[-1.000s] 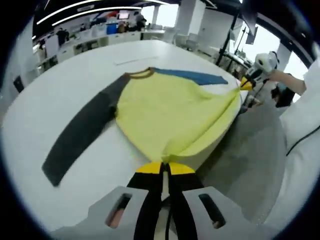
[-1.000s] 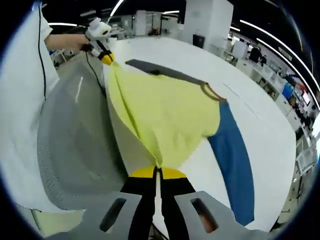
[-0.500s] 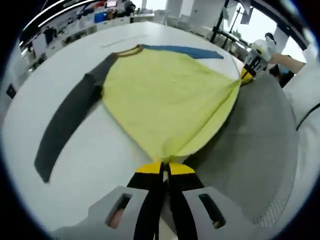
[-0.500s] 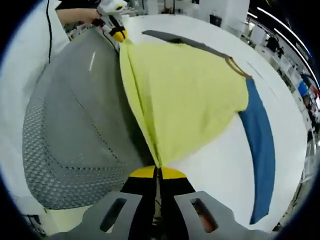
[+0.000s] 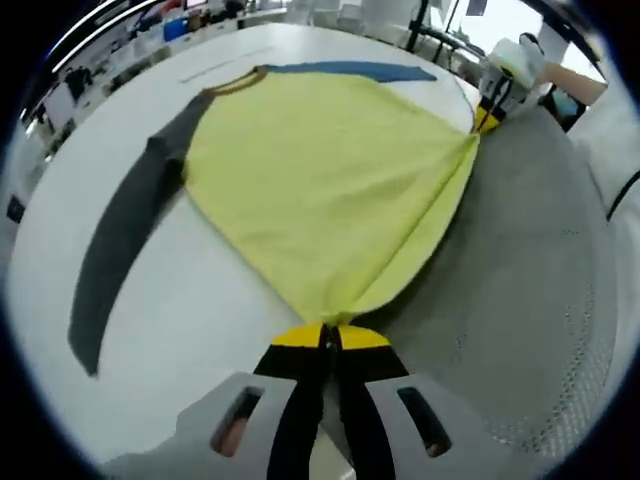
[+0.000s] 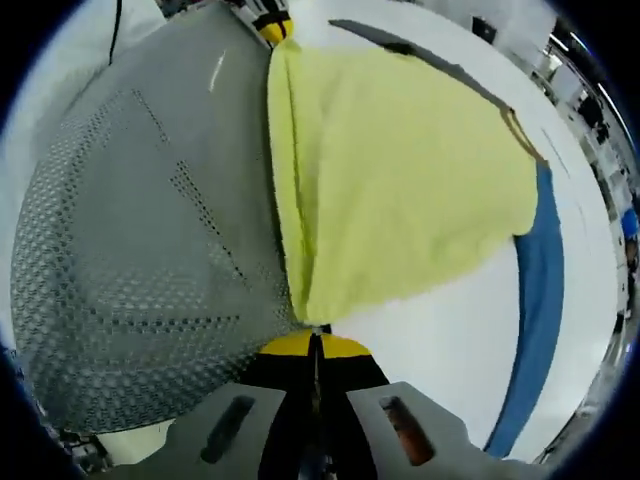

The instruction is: Fold the garment on the visible template until the final outline fits inside the template.

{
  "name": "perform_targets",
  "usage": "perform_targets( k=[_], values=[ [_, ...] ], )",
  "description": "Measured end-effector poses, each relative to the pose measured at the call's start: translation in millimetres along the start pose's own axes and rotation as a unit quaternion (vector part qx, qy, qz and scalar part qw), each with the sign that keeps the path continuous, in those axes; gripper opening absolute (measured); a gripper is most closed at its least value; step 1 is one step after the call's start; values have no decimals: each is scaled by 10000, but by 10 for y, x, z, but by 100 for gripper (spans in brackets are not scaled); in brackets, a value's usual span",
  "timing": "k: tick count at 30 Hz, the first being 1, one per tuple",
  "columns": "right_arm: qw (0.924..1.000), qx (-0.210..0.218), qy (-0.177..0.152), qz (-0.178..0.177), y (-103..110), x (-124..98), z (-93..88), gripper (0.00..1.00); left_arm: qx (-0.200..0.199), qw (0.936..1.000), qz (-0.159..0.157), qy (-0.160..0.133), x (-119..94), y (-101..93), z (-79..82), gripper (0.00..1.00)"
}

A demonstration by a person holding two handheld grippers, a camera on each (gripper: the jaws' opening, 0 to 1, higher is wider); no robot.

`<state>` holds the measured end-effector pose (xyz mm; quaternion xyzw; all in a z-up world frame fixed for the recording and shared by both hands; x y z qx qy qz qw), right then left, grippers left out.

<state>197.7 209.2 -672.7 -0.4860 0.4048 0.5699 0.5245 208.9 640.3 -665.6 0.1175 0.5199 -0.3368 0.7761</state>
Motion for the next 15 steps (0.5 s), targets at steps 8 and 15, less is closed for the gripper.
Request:
perform_targets(
  k=[8,15],
  values=[
    [9994,237,-241,-64,-33,9,-1,1,-18,10000,15,13,35,-16,-36,0],
    [9905,860,-803,-709,-185,-43,15,1,-11,10000,40,-19,61,-25,-82,0]
  ],
)
Point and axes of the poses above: the point that each gripper's makers call its tool centre point, and the gripper's own axes: x roughly forward along the fingers, y roughly to its left, z roughly out of its top, the point moved 9 cm from there along -x, roughly backward along the fingers, and after that the axes turned 10 degrees about -x, right-handed, at the moved point
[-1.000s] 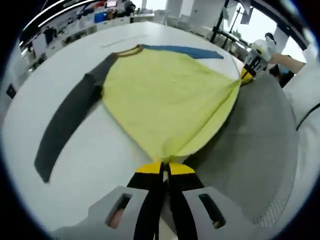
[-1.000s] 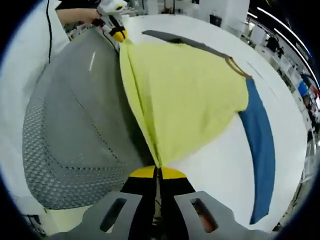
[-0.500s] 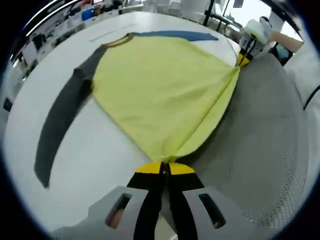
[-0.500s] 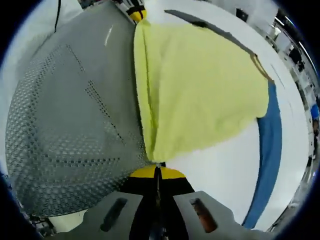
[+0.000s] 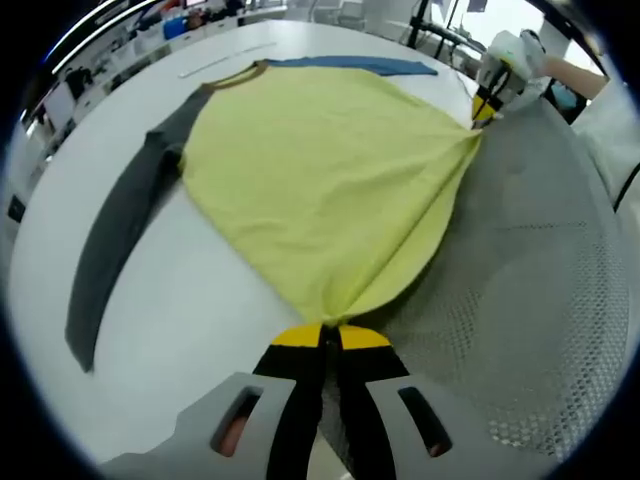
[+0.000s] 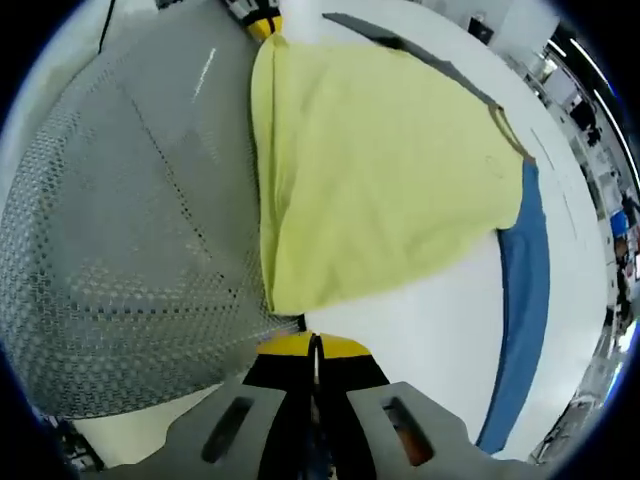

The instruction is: Fold the garment on the visible template until the final outline fits inside the template.

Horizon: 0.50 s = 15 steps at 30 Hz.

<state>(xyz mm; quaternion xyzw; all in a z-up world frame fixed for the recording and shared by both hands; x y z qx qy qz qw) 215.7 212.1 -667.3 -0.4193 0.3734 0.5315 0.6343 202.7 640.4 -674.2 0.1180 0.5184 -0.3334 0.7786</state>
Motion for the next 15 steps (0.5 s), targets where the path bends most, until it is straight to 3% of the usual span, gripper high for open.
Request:
perform_targets(
  k=[3,6,15],
  values=[
    [9962,598,-620,-143,-48,28,103,1,-19,10000,-8,-3,7,2,-27,1],
    [9930,767,-889,-151,-57,81,175,1,-93,9999,-28,-82,-4,11,-29,1],
    [9929,695,-935,252,19,295,302,1,-624,9972,-199,-355,-32,67,-68,1]
  ],
)
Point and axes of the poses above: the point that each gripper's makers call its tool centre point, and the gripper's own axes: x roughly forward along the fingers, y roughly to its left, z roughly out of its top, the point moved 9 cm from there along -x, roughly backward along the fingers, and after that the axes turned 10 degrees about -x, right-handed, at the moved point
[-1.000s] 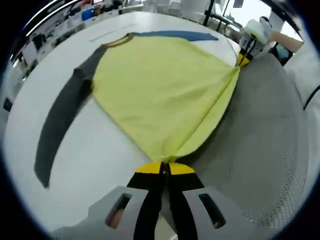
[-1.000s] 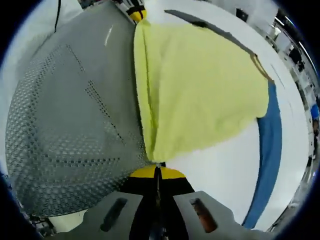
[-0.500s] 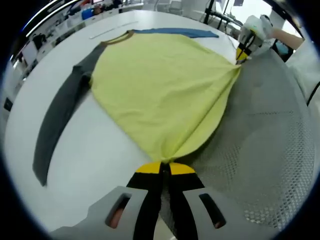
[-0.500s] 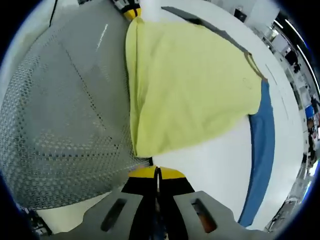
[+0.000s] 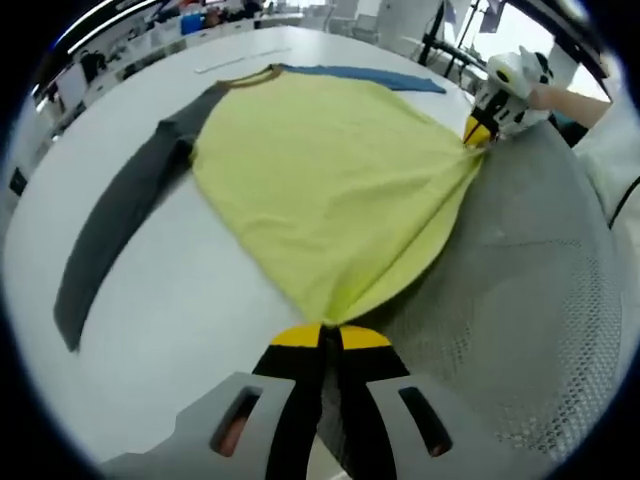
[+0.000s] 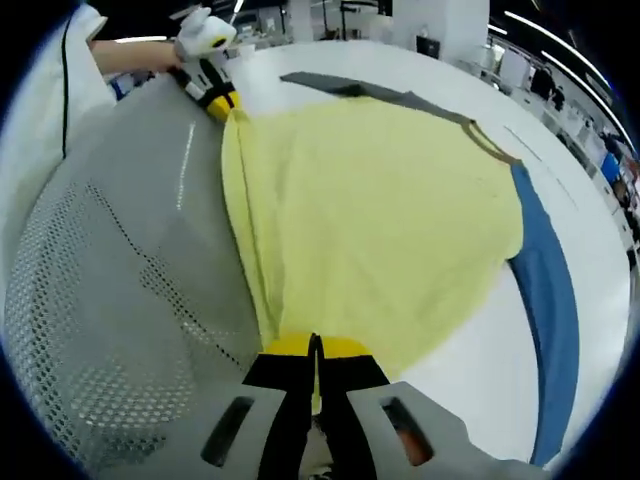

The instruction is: Fold the garment on the visible template until the final outline fits inside the template.

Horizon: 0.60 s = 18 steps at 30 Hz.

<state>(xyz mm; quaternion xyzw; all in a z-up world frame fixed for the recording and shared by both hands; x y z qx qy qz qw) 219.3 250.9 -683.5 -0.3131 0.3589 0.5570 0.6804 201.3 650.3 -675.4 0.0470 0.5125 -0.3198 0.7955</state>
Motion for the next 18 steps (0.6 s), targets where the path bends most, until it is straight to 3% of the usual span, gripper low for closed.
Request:
perform_targets(
  k=[7,12,18],
  values=[
    [9991,-90,118,409,109,29,-22,1,-394,9989,-244,-46,-65,54,-24,2],
    [9975,-193,222,643,180,57,-15,1,-306,9991,-267,113,-85,62,-39,0],
    [9967,-258,303,706,183,63,-2,1,-354,9990,-261,84,-98,79,-30,0]
  ],
)
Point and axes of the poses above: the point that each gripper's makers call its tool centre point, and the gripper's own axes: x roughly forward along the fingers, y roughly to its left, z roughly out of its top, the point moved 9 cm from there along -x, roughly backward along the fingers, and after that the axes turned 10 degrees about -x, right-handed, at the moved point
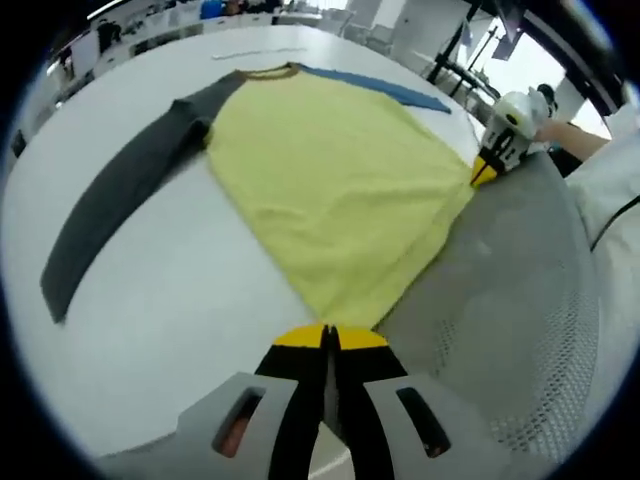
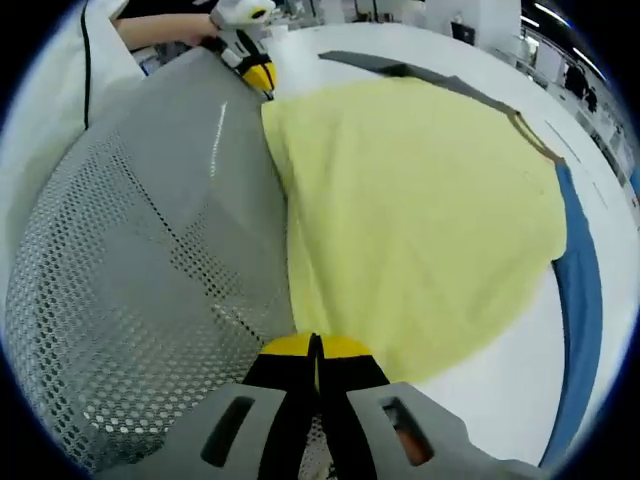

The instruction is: Fold the garment on the visible template until the final outline fits inside the template.

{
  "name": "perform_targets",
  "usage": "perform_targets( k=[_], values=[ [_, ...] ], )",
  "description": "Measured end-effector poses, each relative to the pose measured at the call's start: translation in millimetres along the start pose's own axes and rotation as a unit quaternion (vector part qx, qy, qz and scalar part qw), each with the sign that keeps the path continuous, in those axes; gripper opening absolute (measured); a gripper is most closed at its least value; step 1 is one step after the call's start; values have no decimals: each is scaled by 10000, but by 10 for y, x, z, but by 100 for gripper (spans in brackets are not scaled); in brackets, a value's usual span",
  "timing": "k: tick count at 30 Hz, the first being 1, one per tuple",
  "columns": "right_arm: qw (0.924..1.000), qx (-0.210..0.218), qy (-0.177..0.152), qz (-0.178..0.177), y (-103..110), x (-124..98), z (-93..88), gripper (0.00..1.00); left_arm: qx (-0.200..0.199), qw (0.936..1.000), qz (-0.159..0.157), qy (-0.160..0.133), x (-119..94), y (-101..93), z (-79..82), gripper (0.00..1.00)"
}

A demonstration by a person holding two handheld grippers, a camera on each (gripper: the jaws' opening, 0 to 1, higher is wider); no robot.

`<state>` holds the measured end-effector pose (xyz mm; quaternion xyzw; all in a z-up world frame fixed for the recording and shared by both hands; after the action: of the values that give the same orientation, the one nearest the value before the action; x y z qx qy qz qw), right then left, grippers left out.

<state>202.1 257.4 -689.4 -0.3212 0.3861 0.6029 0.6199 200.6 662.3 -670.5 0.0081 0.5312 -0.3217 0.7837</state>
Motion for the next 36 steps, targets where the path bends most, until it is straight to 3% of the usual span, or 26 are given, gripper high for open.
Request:
perform_targets(
  k=[6,8,13,19,26,36],
  values=[
    [9999,63,-14,-83,-13,-15,-2,1,-71,9997,-14,-222,-32,-7,87,0],
    [9996,165,-99,-201,-21,-32,5,1,-247,9986,-96,-467,-51,-26,145,0],
    [9933,625,-593,-767,-95,-120,48,1,-698,9902,-318,-1166,-126,-123,320,2],
    [9801,996,-1214,-1215,-166,-301,130,3,-893,9829,-294,-1581,-252,-176,477,13],
    [9778,1005,-1158,-1429,-179,-423,194,32,-1048,9737,-358,-1991,-358,-249,629,29],
    [9700,1235,-1256,-1678,-192,-589,204,49,-1204,9698,-361,-2091,-432,-299,666,52]
  ],
)
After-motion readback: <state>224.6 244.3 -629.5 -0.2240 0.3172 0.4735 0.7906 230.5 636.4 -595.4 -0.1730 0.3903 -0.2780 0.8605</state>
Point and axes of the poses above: the point that each gripper's makers call its tool centre point, and the gripper's own axes: x roughly forward along the fingers, y roughly to its left, z roughly out of its top, the point moved 9 cm from there along -x, roughly backward along the fingers, and after that the axes turned 10 degrees about -x, right-handed, at the moved point
